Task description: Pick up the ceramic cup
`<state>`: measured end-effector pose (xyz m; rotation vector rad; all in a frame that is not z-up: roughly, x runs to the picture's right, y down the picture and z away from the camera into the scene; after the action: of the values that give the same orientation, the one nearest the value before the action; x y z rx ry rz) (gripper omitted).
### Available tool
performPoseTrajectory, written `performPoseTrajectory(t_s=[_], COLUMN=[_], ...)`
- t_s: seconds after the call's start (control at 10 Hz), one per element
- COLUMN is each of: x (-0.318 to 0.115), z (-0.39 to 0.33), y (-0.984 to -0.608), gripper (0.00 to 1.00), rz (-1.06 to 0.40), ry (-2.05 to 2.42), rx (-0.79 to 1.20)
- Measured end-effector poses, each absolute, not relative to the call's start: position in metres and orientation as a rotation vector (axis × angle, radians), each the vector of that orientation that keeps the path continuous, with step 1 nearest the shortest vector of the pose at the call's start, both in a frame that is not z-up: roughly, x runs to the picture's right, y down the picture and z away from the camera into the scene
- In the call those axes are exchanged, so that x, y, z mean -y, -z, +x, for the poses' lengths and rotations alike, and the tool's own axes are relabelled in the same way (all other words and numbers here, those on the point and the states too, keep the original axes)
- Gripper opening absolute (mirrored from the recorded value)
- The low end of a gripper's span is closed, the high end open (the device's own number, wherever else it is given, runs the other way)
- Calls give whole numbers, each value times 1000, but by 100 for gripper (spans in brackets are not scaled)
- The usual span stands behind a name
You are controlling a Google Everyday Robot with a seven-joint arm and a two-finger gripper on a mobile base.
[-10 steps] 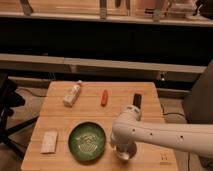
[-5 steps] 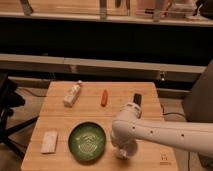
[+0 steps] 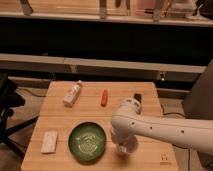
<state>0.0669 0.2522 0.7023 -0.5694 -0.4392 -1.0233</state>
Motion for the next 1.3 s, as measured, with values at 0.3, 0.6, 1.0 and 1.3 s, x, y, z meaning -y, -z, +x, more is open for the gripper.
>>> performPoseTrajectory(t_s=[0.3, 0.6, 1.0, 1.3], x=[-245, -235, -220, -212], z=[66, 68, 70, 73], y=[-699, -694, -689, -684], gripper=[4, 4, 4, 4], rz=[-567, -564, -561, -559], ry=[1026, 1027, 1032, 1031], rx=[439, 438, 439, 440])
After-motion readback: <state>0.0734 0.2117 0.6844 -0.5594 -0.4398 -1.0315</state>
